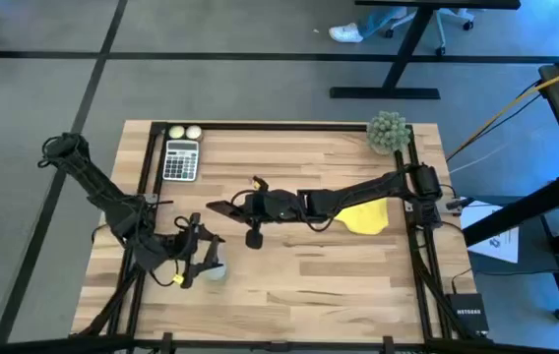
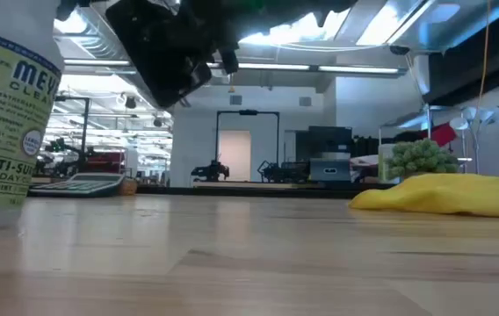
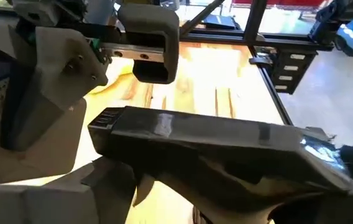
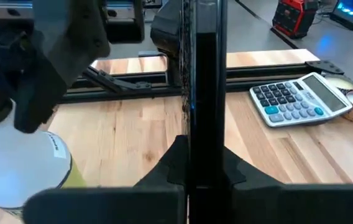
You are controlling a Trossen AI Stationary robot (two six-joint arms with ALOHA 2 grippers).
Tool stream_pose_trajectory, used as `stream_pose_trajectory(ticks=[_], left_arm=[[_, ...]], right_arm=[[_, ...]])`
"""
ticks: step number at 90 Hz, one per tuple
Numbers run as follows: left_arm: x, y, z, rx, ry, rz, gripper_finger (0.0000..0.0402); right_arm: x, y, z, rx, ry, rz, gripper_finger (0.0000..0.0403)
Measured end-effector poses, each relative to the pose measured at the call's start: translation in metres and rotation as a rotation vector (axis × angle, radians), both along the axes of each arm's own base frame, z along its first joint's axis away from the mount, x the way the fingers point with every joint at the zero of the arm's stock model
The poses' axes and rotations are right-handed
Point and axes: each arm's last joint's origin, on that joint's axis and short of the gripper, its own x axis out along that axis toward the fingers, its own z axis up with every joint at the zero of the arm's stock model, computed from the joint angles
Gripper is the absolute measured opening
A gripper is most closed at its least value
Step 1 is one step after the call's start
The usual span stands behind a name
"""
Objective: Apply microfiber cloth
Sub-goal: Spray the back of the cellphone using the spray bottle
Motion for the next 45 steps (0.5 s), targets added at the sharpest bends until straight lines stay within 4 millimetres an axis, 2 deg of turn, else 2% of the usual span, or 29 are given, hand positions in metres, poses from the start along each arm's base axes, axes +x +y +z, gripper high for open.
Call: stream_pose_trajectory(ticks=[19,45], left_arm=[[0.002,0.0,-0.001,-0.043,0.033,-0.077,0.0311],[-0.014,-0.002,-0.003,-0.086,0.158,-0.076,0.0312]], right_arm=[[-0.001,0.0,-0.003,-0.006,0.03,0.002,0.0005],[-0.001,0.0,-0.004,0.005,0.035,-0.002,0.0005]])
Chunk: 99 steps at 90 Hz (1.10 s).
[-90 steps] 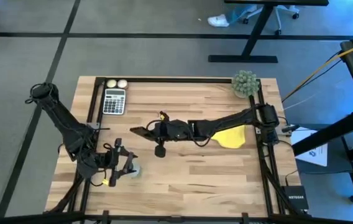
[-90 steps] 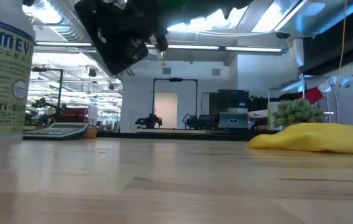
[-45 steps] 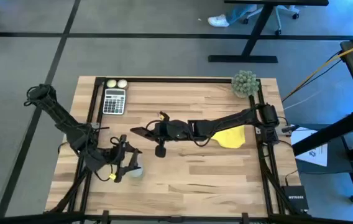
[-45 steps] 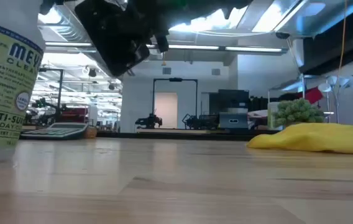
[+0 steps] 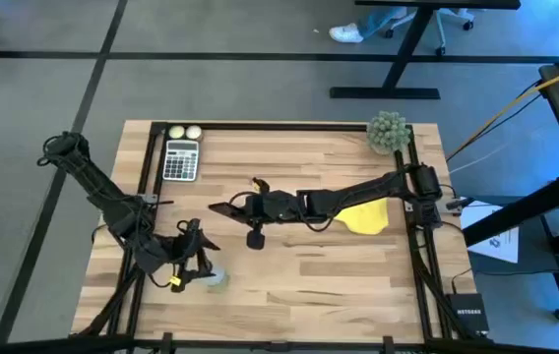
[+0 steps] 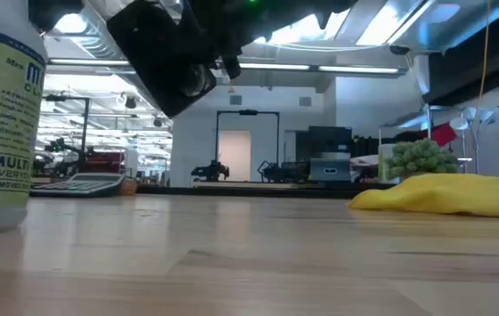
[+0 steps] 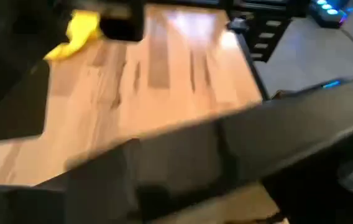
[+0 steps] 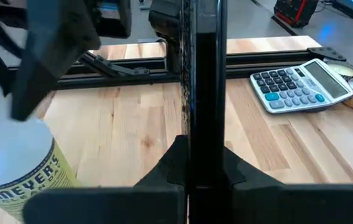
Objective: Apply microfiber cloth
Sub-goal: Spray the back of the cellphone using the spray bottle
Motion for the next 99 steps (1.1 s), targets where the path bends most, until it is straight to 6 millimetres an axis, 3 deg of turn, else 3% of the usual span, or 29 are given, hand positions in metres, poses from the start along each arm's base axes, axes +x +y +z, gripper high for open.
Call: stream_pose_trajectory(ticks=[17,58,80,99], left_arm=[[-0.013,0.005,0.005,0.026,0.163,0.059,0.0312],[-0.031,0.006,0.02,0.009,0.289,0.108,0.0312],[-0.043,0.014,0.047,0.032,0.345,0.146,0.0312],[-0.043,0.012,0.055,0.002,0.345,0.125,0.0312]], right_arm=[[0.0,0.0,0.0,0.001,0.0,0.0,0.0005],[-0.002,0.0,0.001,-0.011,0.017,0.004,0.0005],[-0.021,-0.004,0.036,-0.063,0.023,-0.047,0.0005],[-0.031,-0.005,0.049,-0.087,0.042,-0.049,0.0005]])
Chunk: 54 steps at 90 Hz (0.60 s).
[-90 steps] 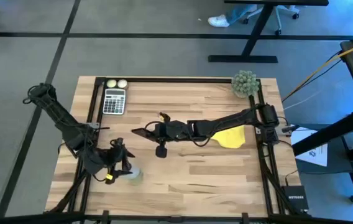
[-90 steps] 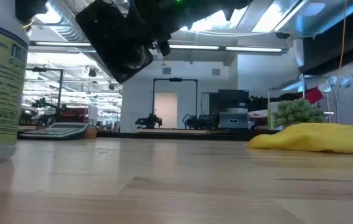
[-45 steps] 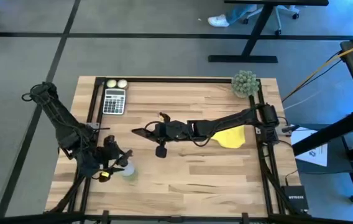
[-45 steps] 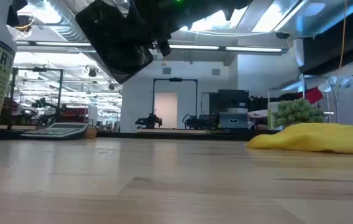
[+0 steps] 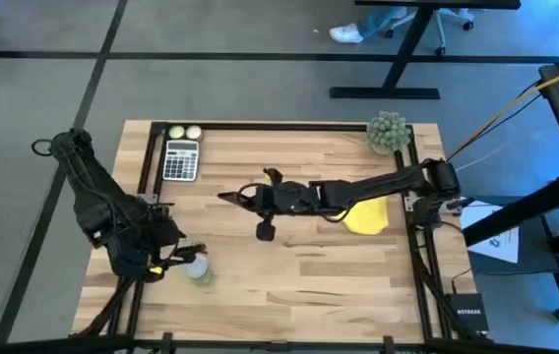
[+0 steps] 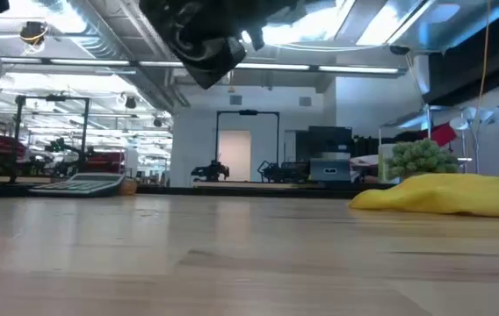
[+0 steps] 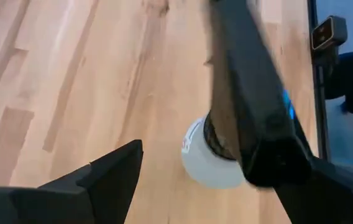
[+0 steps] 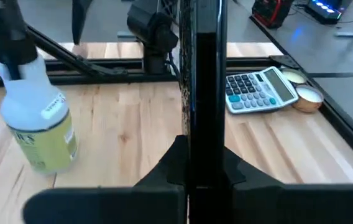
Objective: Apply microfiber cloth
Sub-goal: Spray the back of the cellphone using the spray bottle, then wipe the back of the cellphone with a microfiber cloth
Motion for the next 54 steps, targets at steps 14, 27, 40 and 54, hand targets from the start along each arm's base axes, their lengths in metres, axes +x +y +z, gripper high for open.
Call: stream_pose_trajectory(ticks=[14,27,40,54], left_arm=[[-0.002,0.002,0.01,-0.017,0.005,0.001,0.0312],[-0.005,0.007,0.027,-0.013,0.006,0.005,0.0312],[-0.008,0.013,0.044,0.017,-0.038,0.033,0.0312],[-0.008,0.019,0.056,0.1,-0.146,0.07,0.0312]], right_arm=[[-0.009,-0.001,0.005,-0.009,0.053,0.001,0.0005],[-0.027,-0.003,0.021,-0.012,0.101,0.0,0.0005],[-0.046,-0.006,0.034,0.014,0.16,-0.016,0.0005],[-0.059,-0.004,0.04,0.044,0.204,0.009,0.0005]])
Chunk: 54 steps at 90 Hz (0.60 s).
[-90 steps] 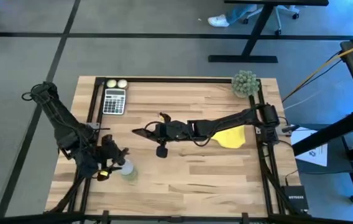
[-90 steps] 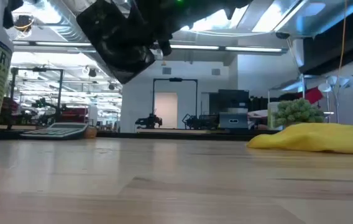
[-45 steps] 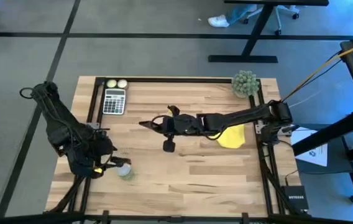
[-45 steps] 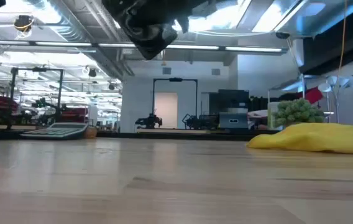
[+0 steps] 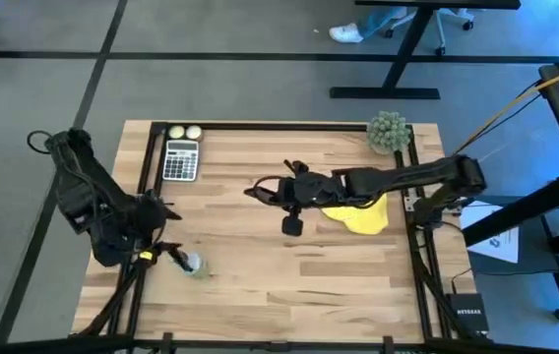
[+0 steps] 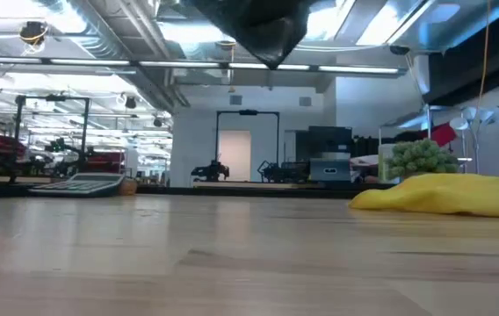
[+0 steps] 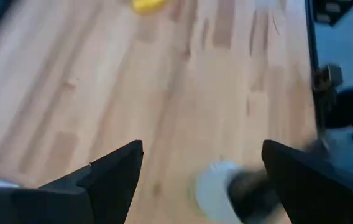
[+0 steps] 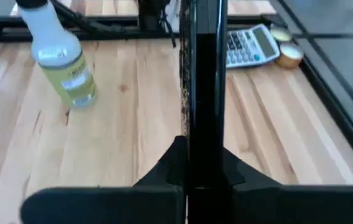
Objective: Apply microfiber cloth
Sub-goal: Wipe the back of the cellphone with a microfiber cloth
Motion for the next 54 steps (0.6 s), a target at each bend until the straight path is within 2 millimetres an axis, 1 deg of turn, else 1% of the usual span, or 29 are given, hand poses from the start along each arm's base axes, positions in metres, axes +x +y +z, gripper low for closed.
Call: stream_pose_trajectory(ticks=[7,13,18,23,28,35,43,46,50,54], left_arm=[[0.002,0.001,0.005,0.055,-0.084,0.038,0.0312],[0.005,0.002,0.008,0.077,-0.159,0.09,0.0312],[0.009,0.003,0.01,0.095,-0.216,0.129,0.0312],[0.014,0.003,0.011,0.108,-0.253,0.156,0.0312],[0.023,0.003,0.011,0.129,-0.278,0.167,0.0312],[0.04,0.002,0.012,0.172,-0.302,0.143,0.0312],[0.064,0.003,0.013,0.246,-0.335,0.111,0.0312],[0.074,0.006,0.012,0.256,-0.348,0.107,0.0312],[0.088,0.01,0.01,0.253,-0.362,0.1,0.0312],[0.104,0.017,0.006,0.241,-0.357,0.085,0.0312]], right_arm=[[-0.006,0.003,0.0,0.021,0.047,0.03,0.0005],[-0.009,0.005,0.002,0.033,0.051,0.046,0.0005],[-0.014,0.005,0.0,0.043,0.06,0.06,0.0005],[-0.018,0.005,-0.001,0.067,0.023,0.087,0.0005],[-0.022,0.006,-0.006,0.089,-0.03,0.112,0.0005],[-0.029,0.005,-0.02,0.111,-0.107,0.136,0.0005],[-0.038,0.004,-0.036,0.132,-0.233,0.152,0.0005],[-0.04,0.003,-0.041,0.136,-0.292,0.155,0.0005],[-0.042,0.003,-0.042,0.144,-0.388,0.163,0.0005],[-0.046,0.003,-0.047,0.15,-0.445,0.171,0.0005]])
